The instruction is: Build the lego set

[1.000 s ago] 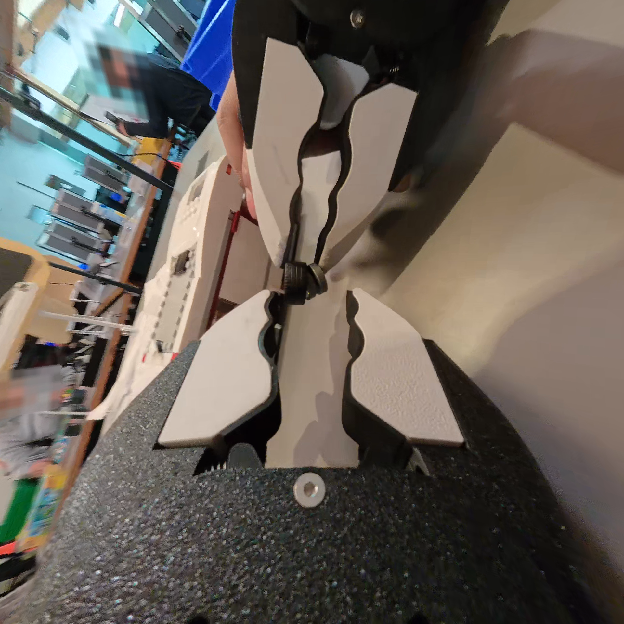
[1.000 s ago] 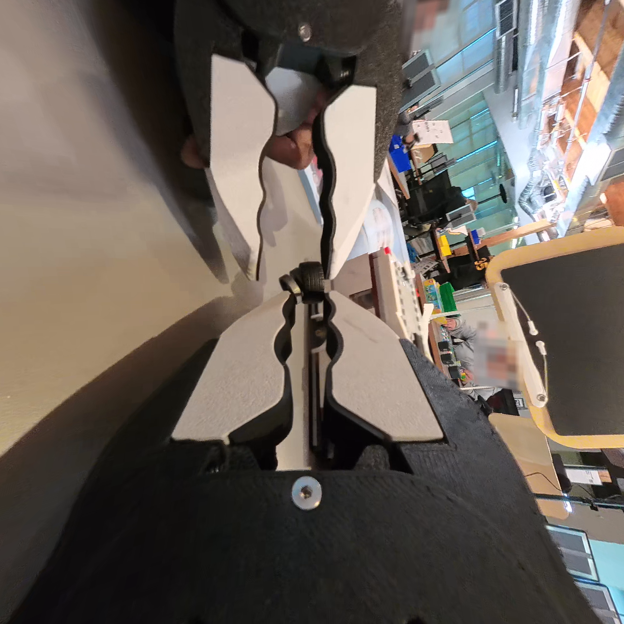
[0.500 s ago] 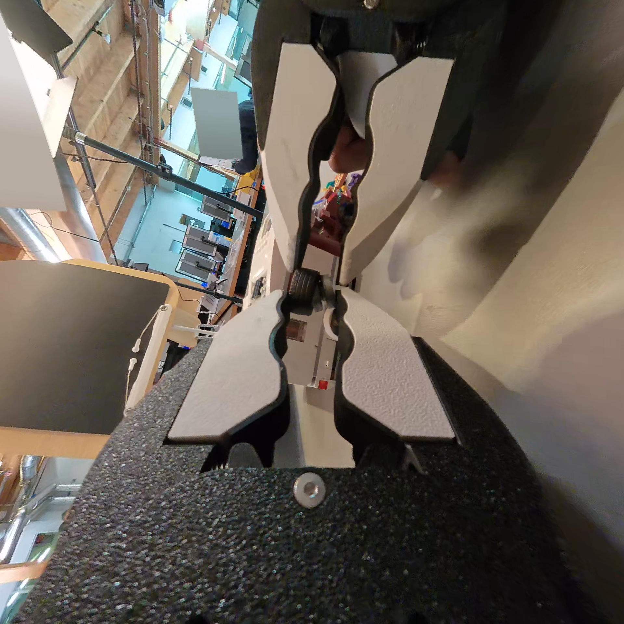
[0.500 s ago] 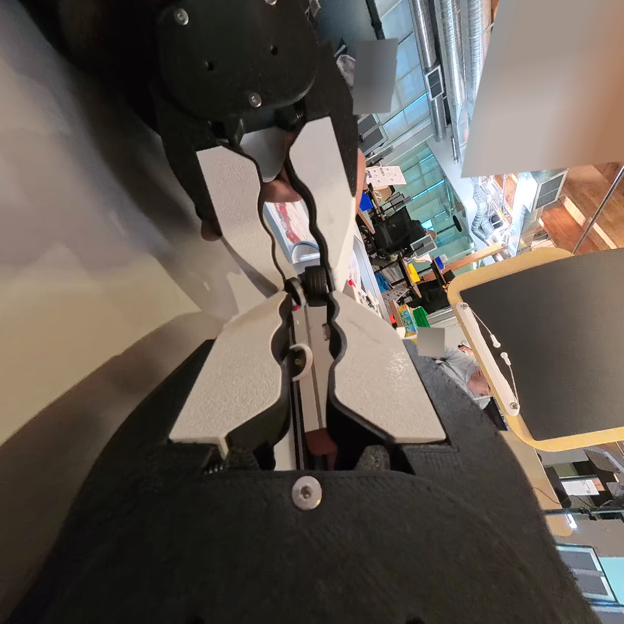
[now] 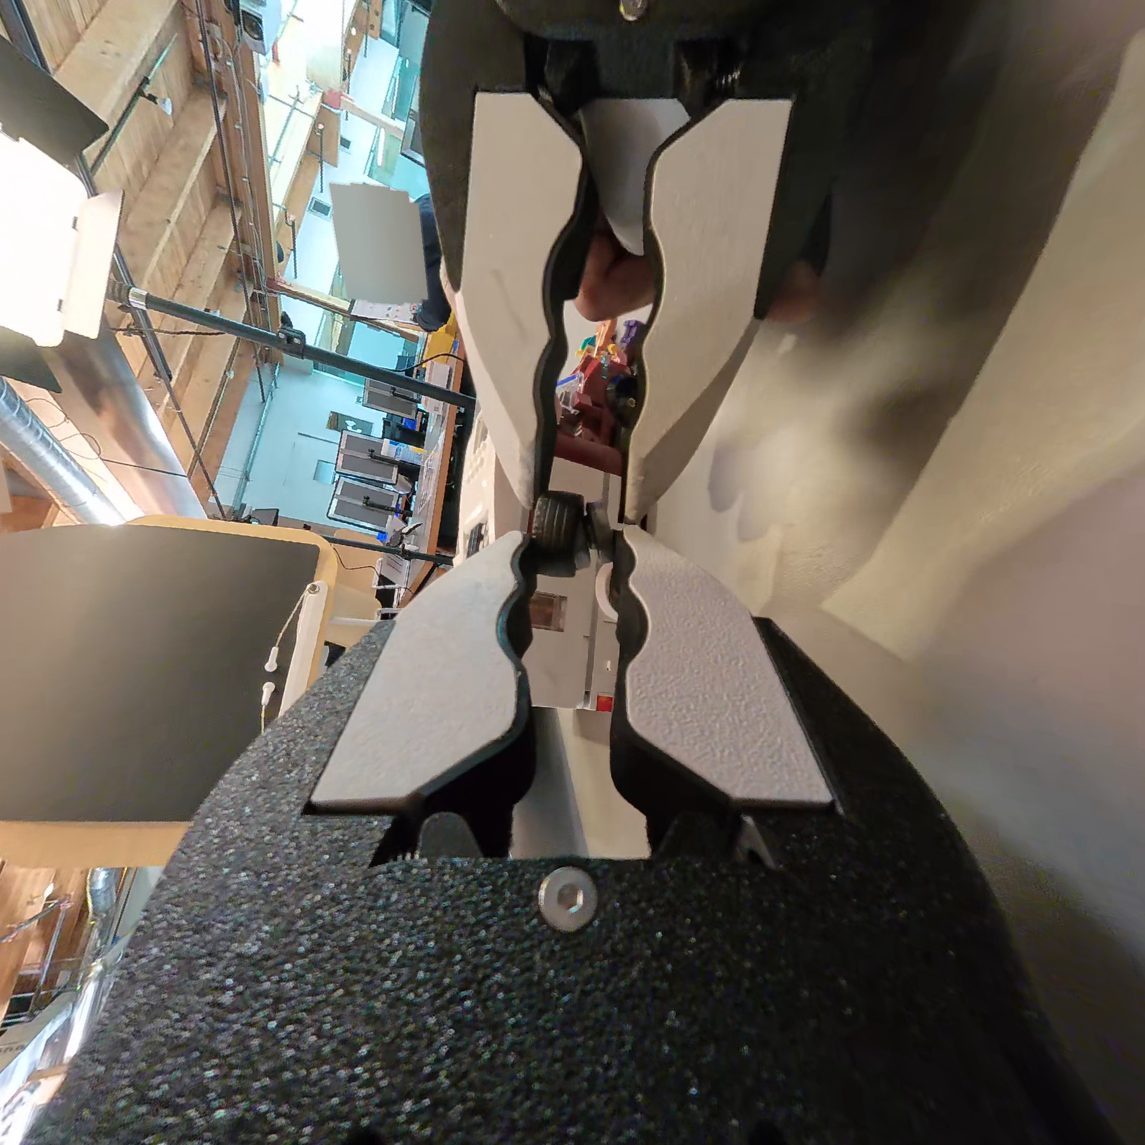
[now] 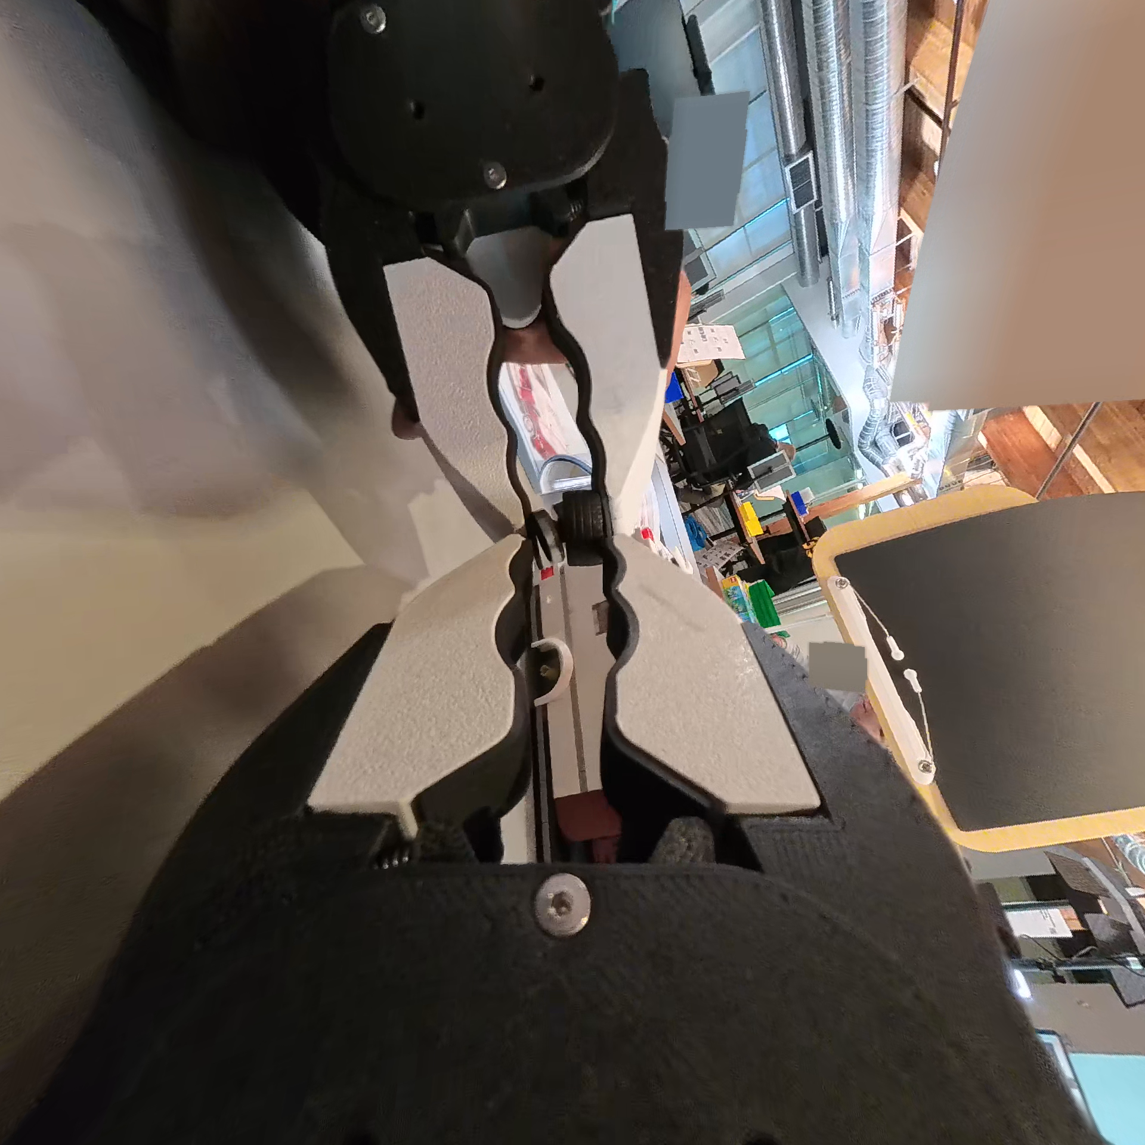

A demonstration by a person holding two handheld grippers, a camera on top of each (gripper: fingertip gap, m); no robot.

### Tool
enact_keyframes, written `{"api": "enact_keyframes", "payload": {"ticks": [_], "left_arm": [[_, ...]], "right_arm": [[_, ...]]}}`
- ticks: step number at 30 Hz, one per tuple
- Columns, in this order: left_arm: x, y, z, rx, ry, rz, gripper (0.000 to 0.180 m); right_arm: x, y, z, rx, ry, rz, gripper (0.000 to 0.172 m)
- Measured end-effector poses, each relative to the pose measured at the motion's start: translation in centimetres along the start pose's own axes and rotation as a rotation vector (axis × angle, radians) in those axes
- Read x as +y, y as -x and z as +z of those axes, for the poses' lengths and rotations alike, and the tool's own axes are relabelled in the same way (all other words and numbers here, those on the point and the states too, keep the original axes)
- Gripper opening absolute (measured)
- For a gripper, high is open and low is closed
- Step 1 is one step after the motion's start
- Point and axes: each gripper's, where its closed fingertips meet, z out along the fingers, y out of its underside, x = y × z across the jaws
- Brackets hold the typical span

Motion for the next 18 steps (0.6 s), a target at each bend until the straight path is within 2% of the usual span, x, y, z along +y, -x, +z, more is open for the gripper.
{"api": "enact_keyframes", "payload": {"ticks": [18], "left_arm": [[-0.26,-0.45,-0.14,0.051,0.006,-0.003,0.023]], "right_arm": [[-0.39,0.36,-0.13,-0.003,0.014,-0.104,0.018]]}}
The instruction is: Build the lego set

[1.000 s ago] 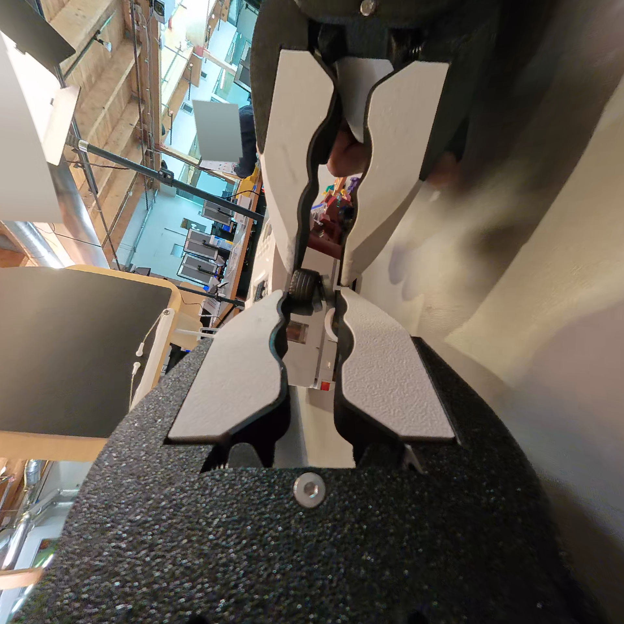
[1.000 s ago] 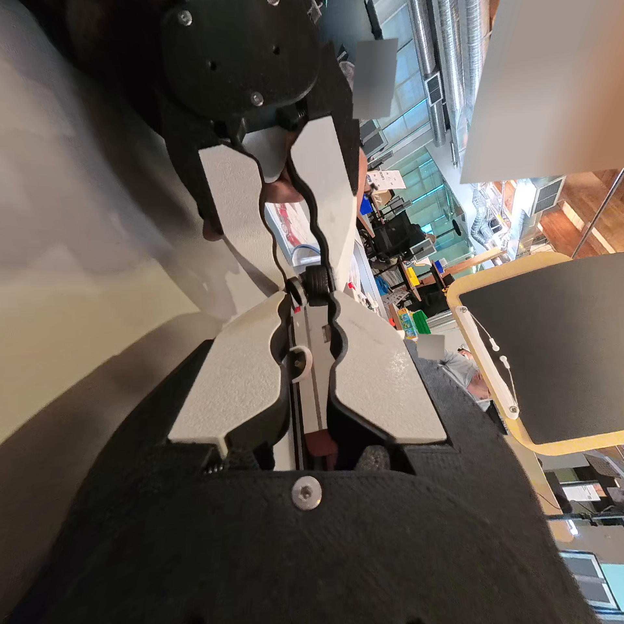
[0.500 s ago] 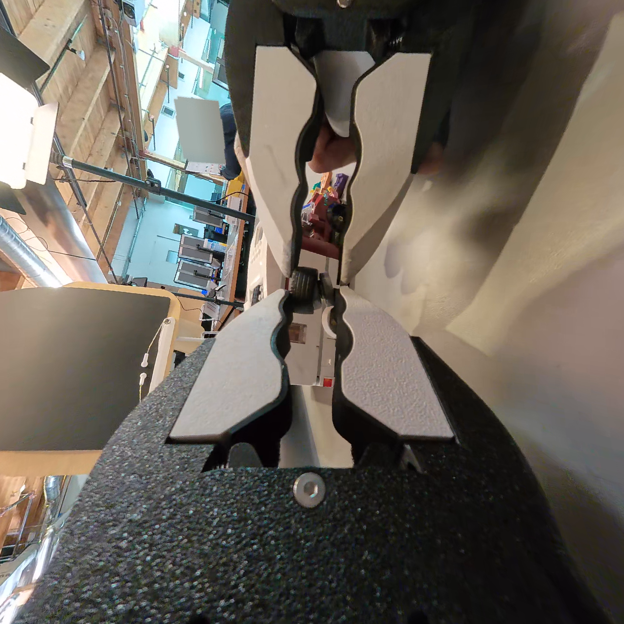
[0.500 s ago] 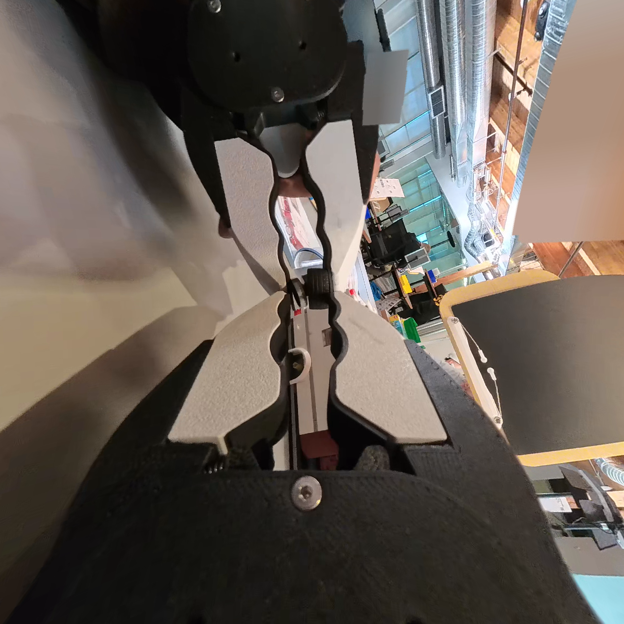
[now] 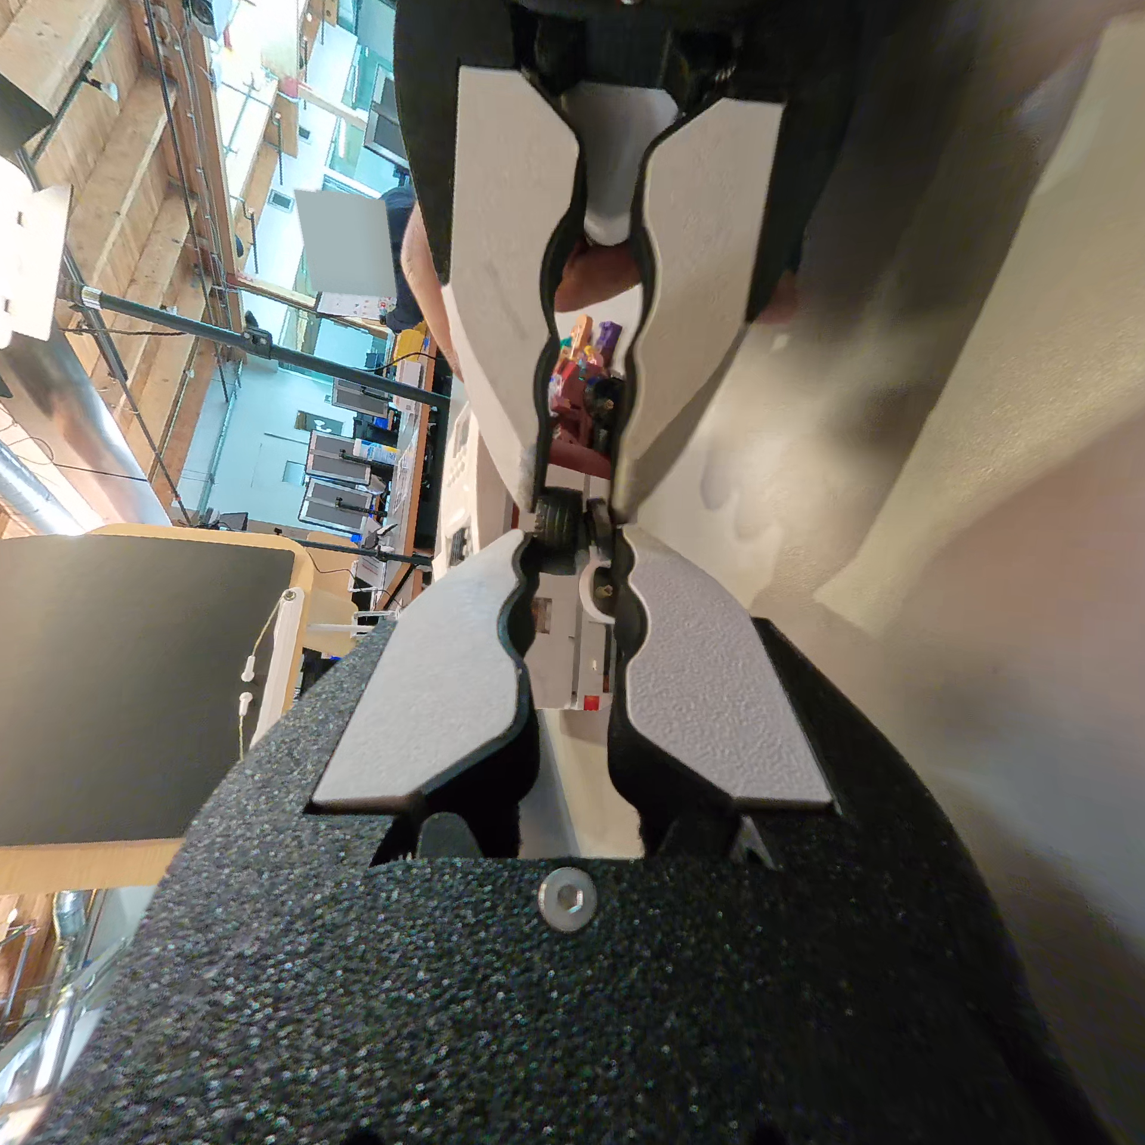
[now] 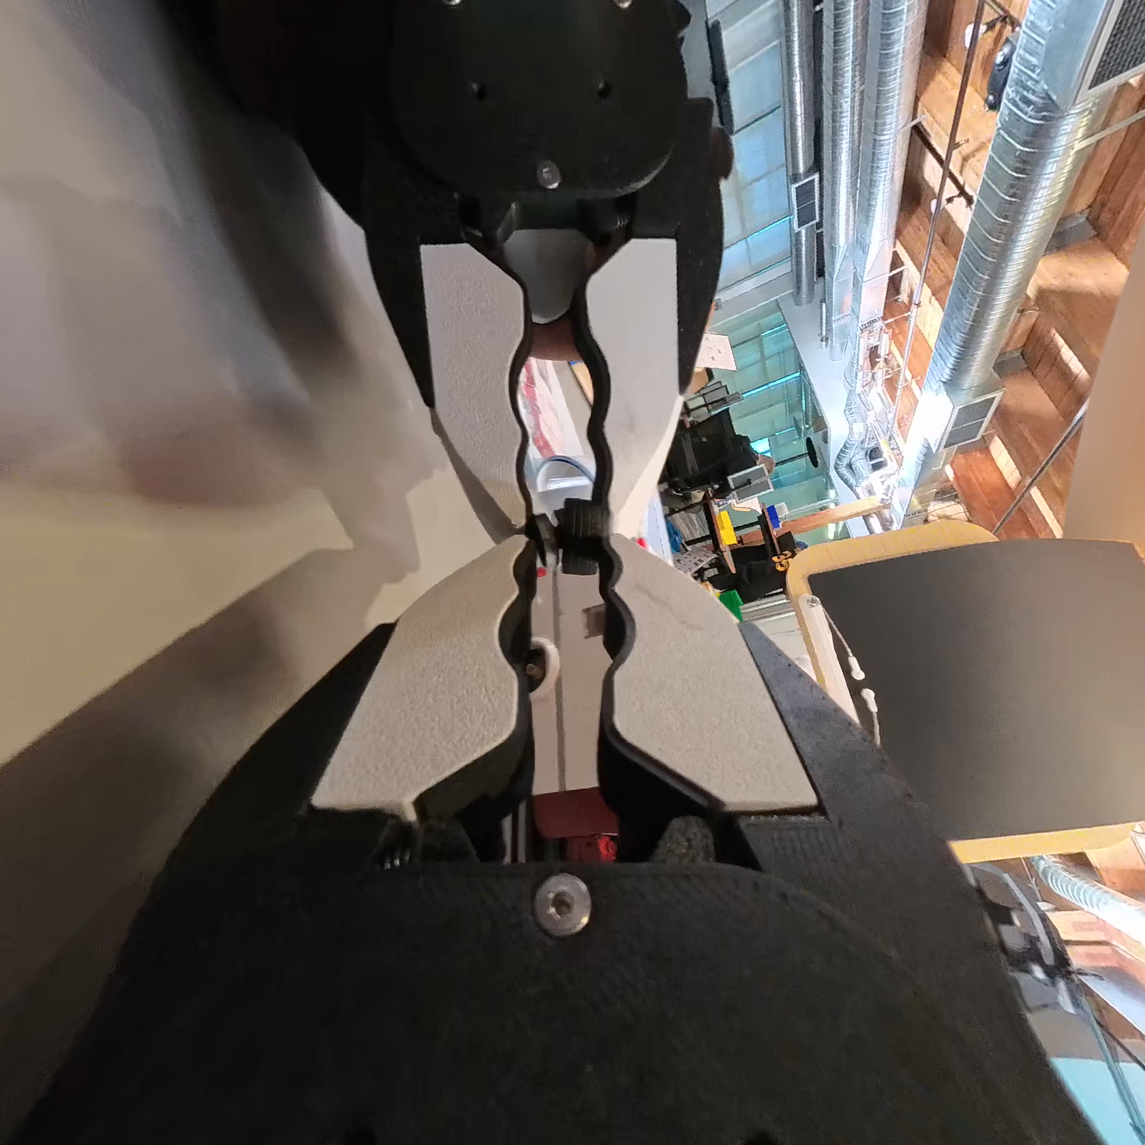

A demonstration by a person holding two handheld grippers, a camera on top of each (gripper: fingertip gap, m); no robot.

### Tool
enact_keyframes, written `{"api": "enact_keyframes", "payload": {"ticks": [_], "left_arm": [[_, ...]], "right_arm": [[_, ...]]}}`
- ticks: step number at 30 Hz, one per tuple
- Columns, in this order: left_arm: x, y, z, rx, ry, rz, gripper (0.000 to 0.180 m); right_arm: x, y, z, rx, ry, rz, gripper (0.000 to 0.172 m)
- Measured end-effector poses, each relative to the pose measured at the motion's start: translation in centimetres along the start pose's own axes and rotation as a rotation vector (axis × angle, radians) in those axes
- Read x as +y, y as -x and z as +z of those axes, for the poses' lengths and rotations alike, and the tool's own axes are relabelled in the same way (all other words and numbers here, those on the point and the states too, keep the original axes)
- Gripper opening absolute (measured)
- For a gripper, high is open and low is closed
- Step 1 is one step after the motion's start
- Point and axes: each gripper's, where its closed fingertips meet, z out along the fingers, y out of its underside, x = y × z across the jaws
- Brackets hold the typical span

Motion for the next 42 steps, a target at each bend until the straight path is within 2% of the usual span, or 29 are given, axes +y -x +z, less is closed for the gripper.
{"api": "enact_keyframes", "payload": {"ticks": [5,10,16,23,28,42], "left_arm": [[0.0,0.3,0.1,-0.013,-0.005,-0.044,0.023],[0.3,1.7,0.0,-0.118,-0.021,-0.077,0.025],[0.7,0.6,0.3,-0.06,-0.013,-0.082,0.025],[2.5,-1.8,0.8,0.113,0.034,-0.143,0.022],[2.6,-3.2,0.8,0.212,0.016,-0.225,0.018],[3.2,-2.4,1.1,0.172,0.035,-0.273,0.013]], "right_arm": [[0.0,-0.5,0.0,0.032,0.014,-0.04,0.015],[0.0,-1.4,-0.1,0.114,0.03,-0.094,0.015],[0.4,-0.8,0.1,0.094,0.045,-0.127,0.015],[3.0,1.7,0.4,-0.115,0.124,0.048,0.016],[4.4,3.9,0.3,-0.271,0.185,0.15,0.017],[5.2,3.4,0.1,-0.293,0.228,0.368,0.021]]}}
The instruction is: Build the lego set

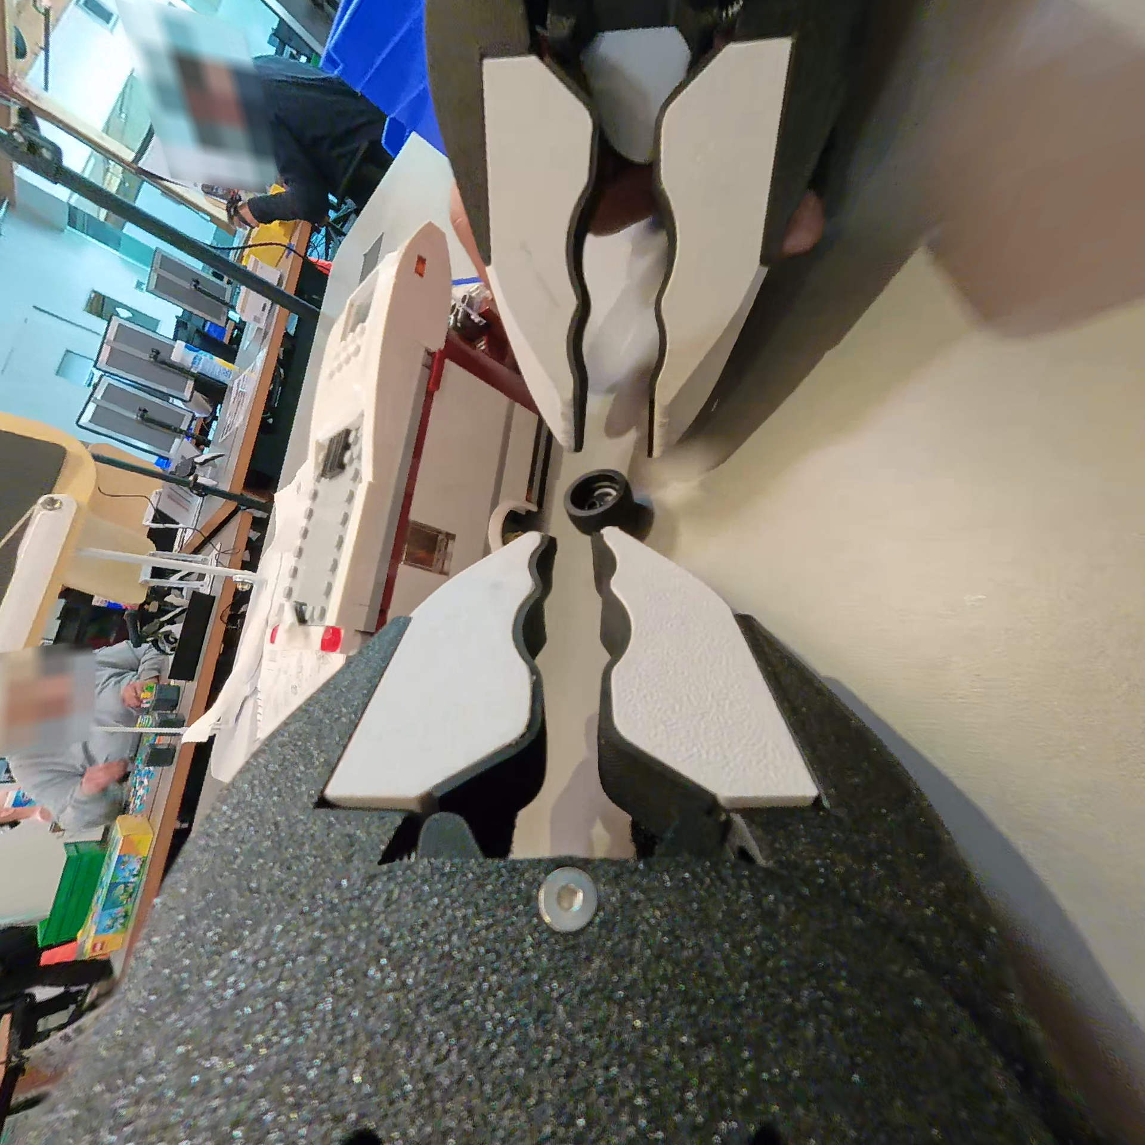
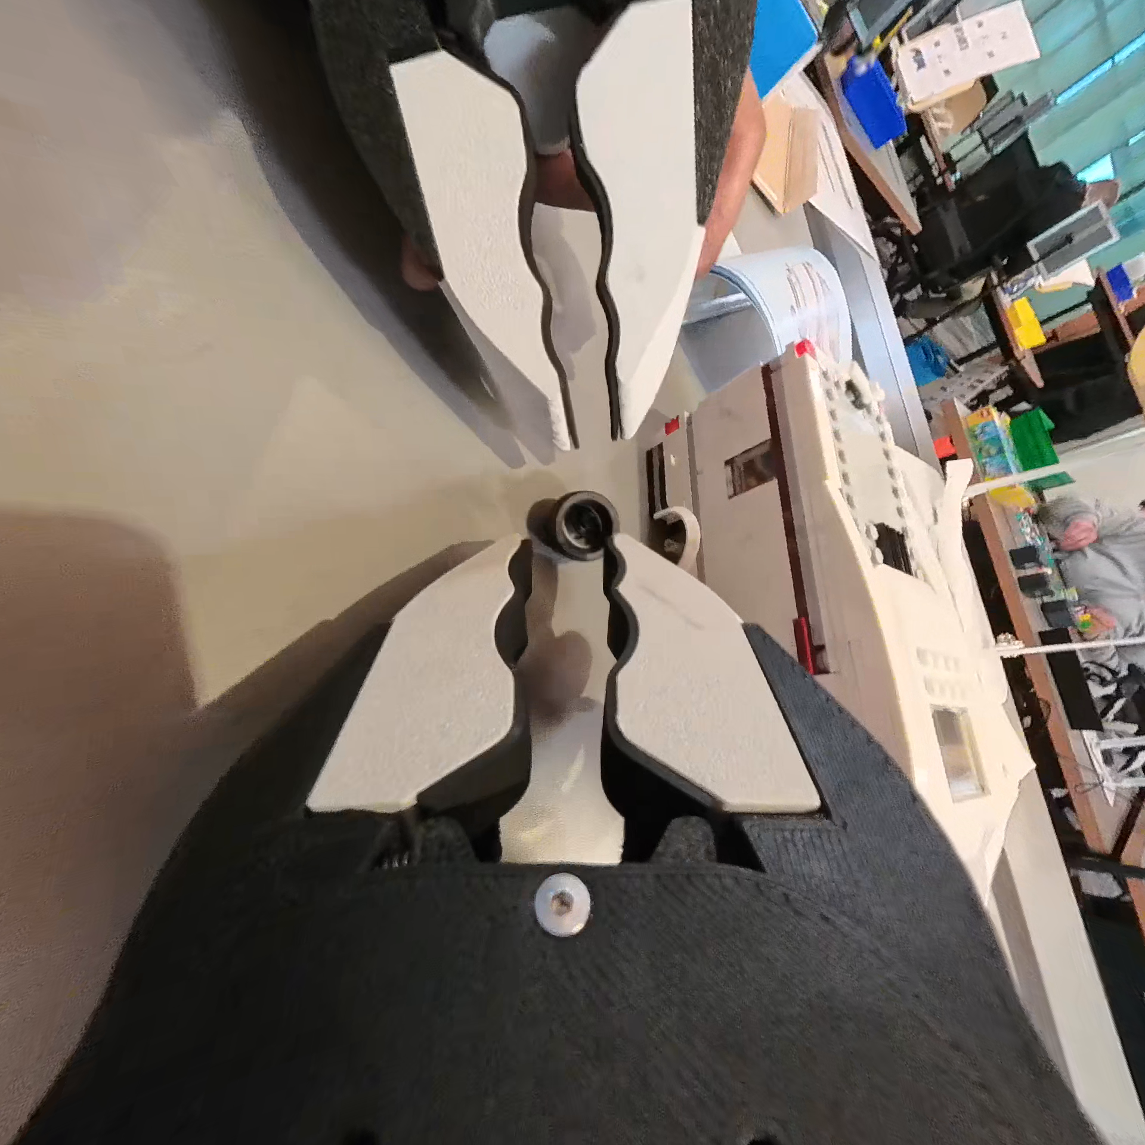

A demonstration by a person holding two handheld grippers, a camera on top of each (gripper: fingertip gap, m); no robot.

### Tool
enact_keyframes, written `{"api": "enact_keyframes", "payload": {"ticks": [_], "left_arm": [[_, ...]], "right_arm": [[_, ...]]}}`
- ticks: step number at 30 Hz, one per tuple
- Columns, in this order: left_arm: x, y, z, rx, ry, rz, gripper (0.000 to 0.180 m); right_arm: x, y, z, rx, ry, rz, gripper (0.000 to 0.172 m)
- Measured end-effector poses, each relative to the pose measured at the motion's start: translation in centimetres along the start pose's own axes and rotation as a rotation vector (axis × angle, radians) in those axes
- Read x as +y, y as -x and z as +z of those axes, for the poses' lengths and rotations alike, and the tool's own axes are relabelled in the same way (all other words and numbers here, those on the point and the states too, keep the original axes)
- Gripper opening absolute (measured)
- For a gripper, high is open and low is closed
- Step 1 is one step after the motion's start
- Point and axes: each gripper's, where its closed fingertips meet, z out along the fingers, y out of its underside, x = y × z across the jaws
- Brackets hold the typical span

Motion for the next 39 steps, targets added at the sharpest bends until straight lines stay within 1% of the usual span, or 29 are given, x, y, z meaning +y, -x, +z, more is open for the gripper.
{"api": "enact_keyframes", "payload": {"ticks": [3,6,8,10,12,14,16,18,21,24,28,30,35,39], "left_arm": [[0.5,0.9,0.0,-0.039,0.013,-0.043,0.011],[1.6,3.4,-0.6,-0.133,0.05,-0.133,0.01],[2.9,5.6,-1.6,-0.215,0.085,-0.209,0.019],[4.9,7.3,-2.5,-0.274,0.159,-0.278,0.027],[7.2,8.5,-3.3,-0.332,0.268,-0.291,0.035],[8.4,9.4,-3.9,-0.386,0.339,-0.26,0.04],[8.3,9.3,-3.7,-0.369,0.342,-0.25,0.04],[8.5,8.4,-2.8,-0.29,0.359,-0.267,0.042],[10.0,7.5,-2.0,-0.236,0.441,-0.251,0.043],[11.6,6.8,-2.0,-0.205,0.509,-0.268,0.043],[12.2,6.8,-2.8,-0.215,0.518,-0.325,0.044],[12.7,6.8,-3.3,-0.226,0.544,-0.354,0.044],[13.8,6.8,-4.6,-0.261,0.612,-0.446,0.051],[14.4,6.4,-5.7,-0.276,0.632,-0.543,0.055]], "right_arm": [[0.3,-0.4,0.1,0.012,0.019,0.045,0.021],[0.2,-0.8,0.0,0.024,0.012,0.074,0.022],[0.0,-1.1,-0.2,0.034,0.001,0.089,0.022],[-0.3,-1.2,-0.3,0.042,-0.009,0.095,0.022],[-0.5,-1.2,-0.2,0.047,-0.011,0.091,0.021],[-0.7,-1.1,-0.1,0.052,-0.012,0.083,0.021],[-0.8,-1.0,0.0,0.053,-0.01,0.077,0.021],[-0.9,-0.9,0.1,0.052,-0.009,0.075,0.021],[-0.8,-0.9,0.3,0.051,-0.003,0.076,0.021],[-0.6,-0.9,0.4,0.048,0.001,0.081,0.021],[-0.5,-0.9,0.3,0.044,0.002,0.079,0.021],[-0.5,-0.8,0.3,0.041,0.001,0.077,0.021],[-0.5,-0.6,0.3,0.037,0.001,0.066,0.021],[-0.4,-0.6,0.2,0.036,0.0,0.065,0.021]]}}
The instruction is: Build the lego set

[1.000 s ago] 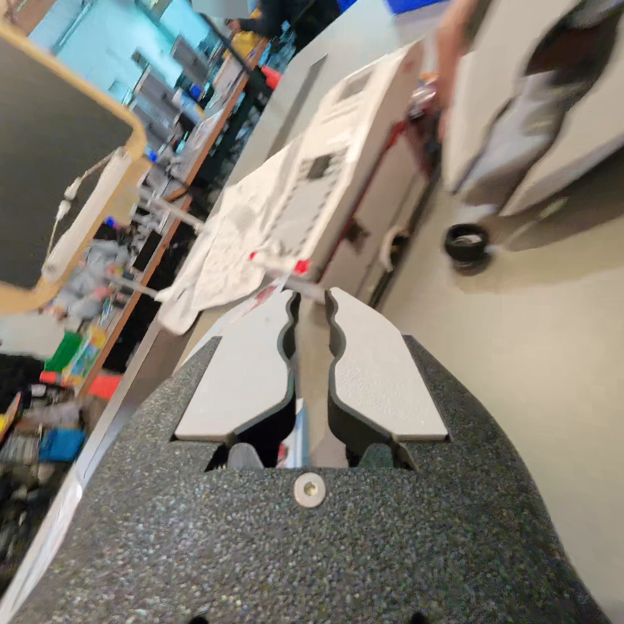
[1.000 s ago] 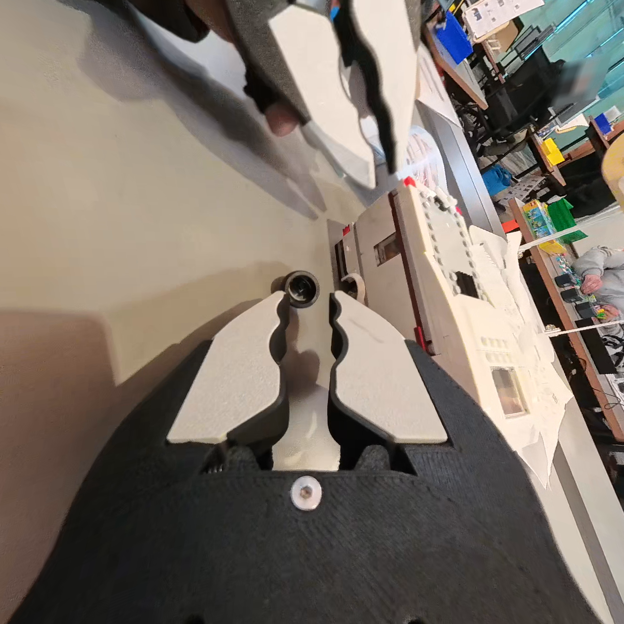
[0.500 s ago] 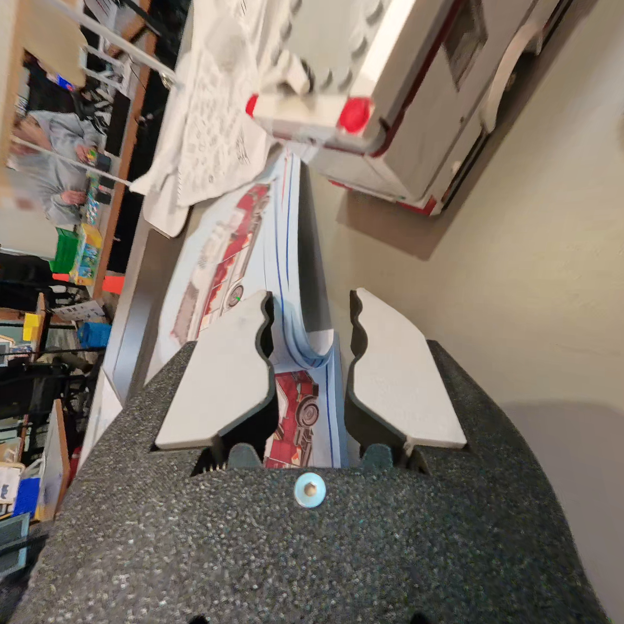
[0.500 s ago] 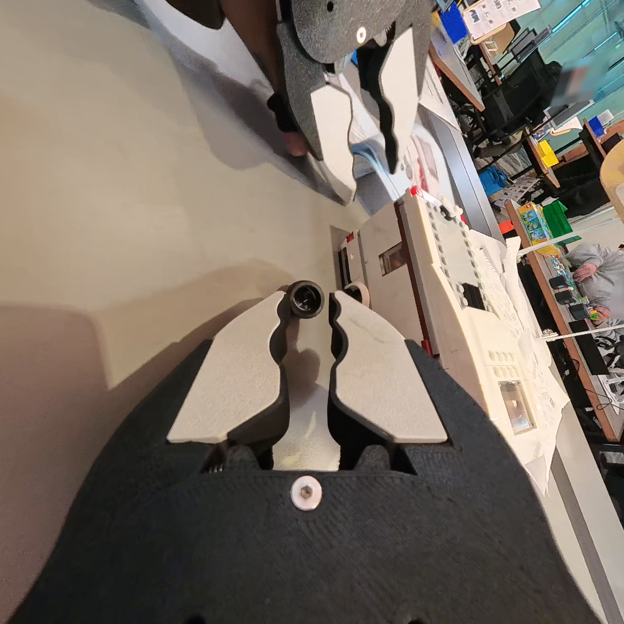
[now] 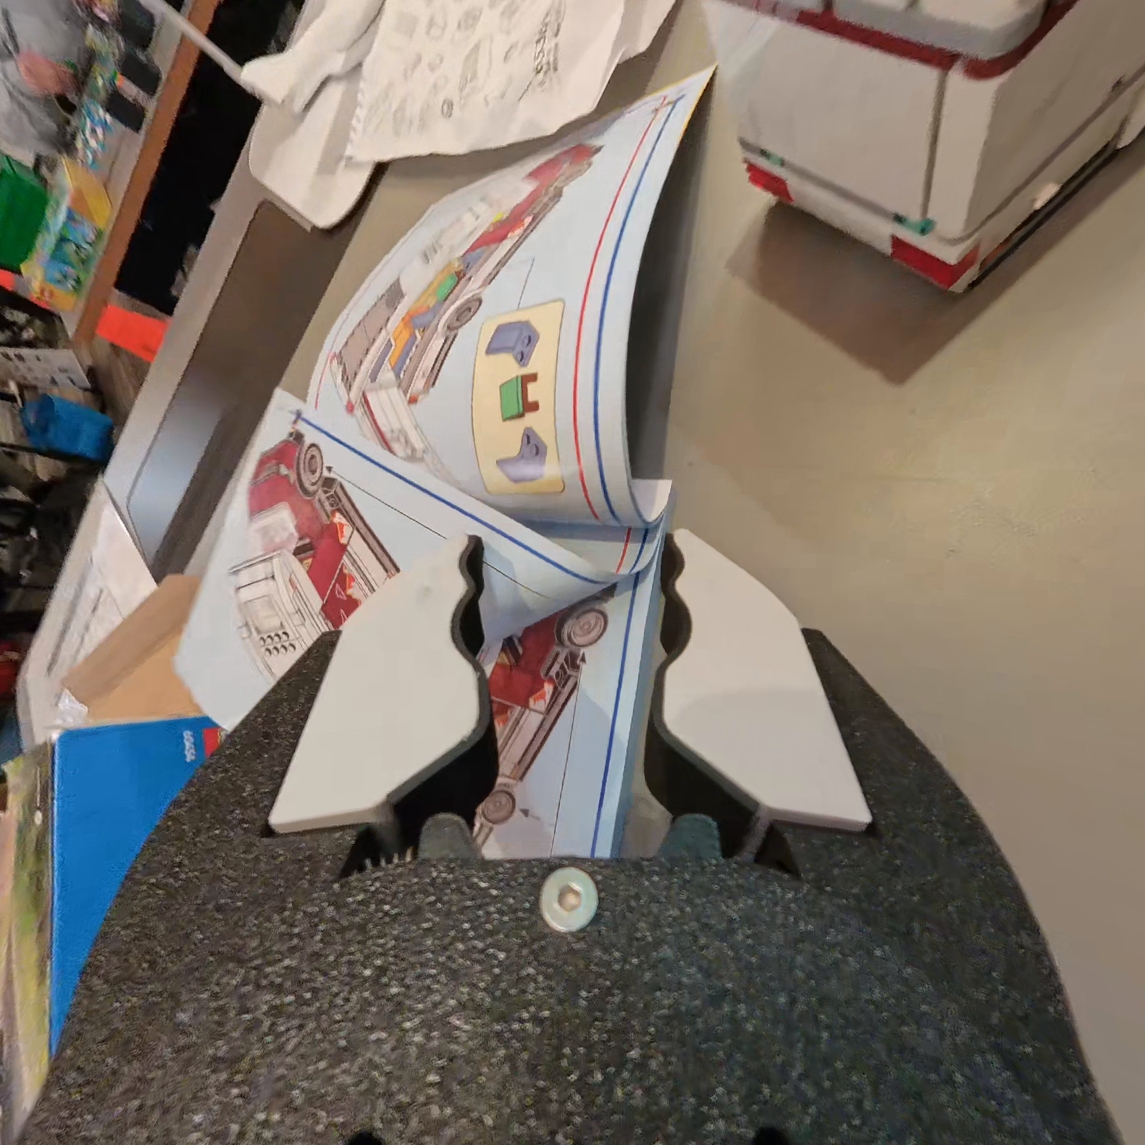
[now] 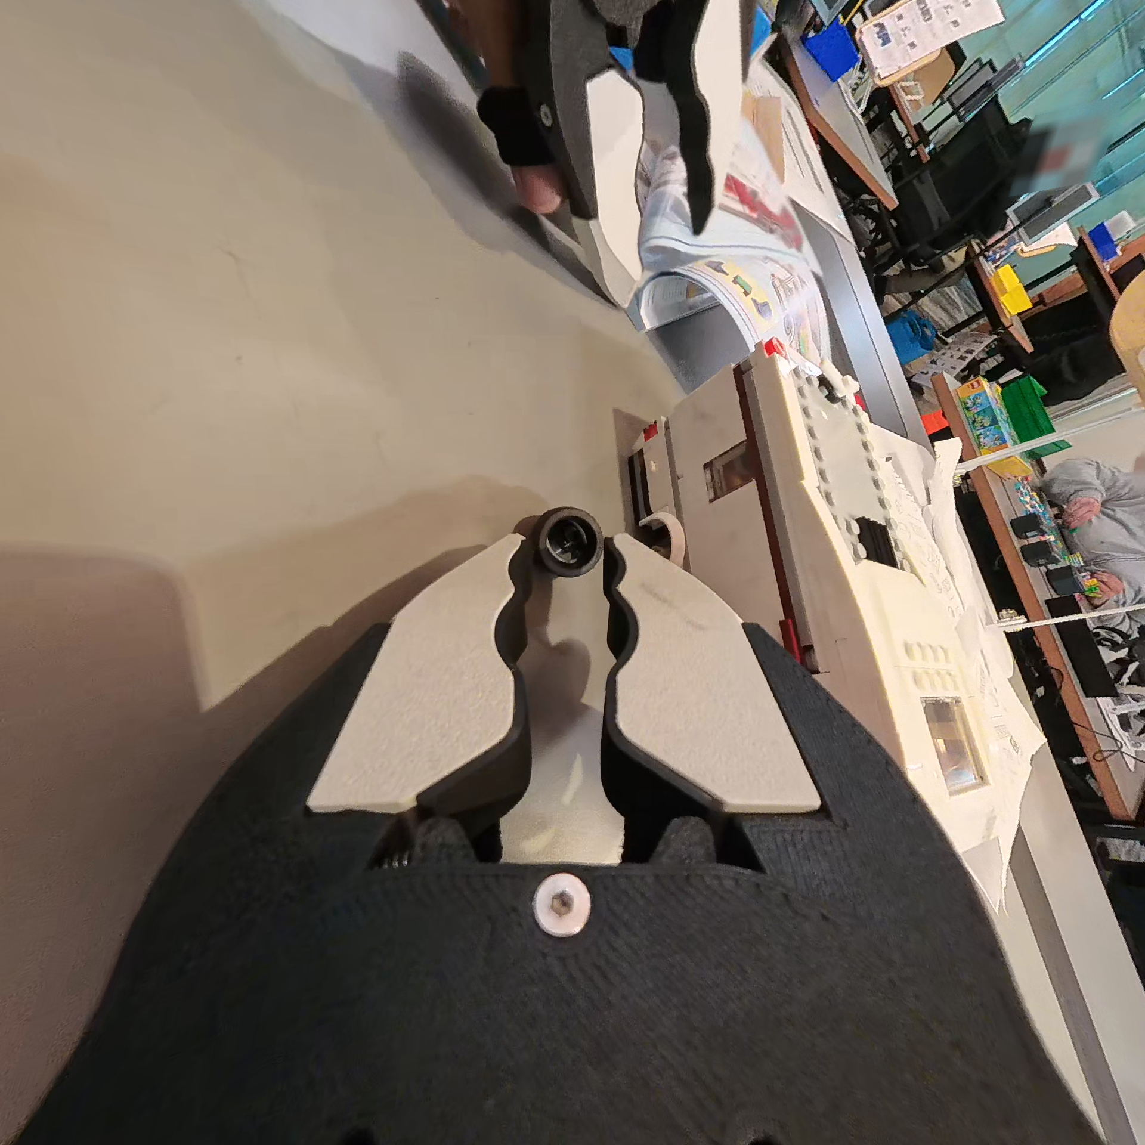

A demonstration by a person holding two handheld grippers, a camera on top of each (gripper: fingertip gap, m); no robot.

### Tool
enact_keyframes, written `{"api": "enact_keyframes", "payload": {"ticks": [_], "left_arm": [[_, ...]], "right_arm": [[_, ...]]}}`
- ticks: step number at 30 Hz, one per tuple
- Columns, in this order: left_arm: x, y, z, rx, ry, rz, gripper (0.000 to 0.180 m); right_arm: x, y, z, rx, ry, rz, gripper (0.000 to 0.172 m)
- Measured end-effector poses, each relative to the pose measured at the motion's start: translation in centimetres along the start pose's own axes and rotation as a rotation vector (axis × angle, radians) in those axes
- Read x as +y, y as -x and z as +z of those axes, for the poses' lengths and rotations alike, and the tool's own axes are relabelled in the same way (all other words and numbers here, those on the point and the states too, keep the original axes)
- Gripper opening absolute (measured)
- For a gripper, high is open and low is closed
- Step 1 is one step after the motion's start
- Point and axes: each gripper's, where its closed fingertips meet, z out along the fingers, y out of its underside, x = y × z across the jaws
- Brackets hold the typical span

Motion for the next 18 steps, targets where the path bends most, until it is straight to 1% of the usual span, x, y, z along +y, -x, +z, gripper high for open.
{"api": "enact_keyframes", "payload": {"ticks": [6,11,18], "left_arm": [[1.5,0.4,-0.9,0.033,0.014,-0.06,0.057],[2.4,0.4,-2.1,0.051,-0.003,-0.108,0.057],[4.2,1.9,-3.6,-0.019,0.004,-0.157,0.052]], "right_arm": [[0.0,-0.1,-0.1,0.001,-0.004,0.004,0.021],[0.1,-0.2,-0.1,0.006,-0.004,0.002,0.021],[0.1,-0.4,-0.1,0.016,-0.006,0.001,0.02]]}}
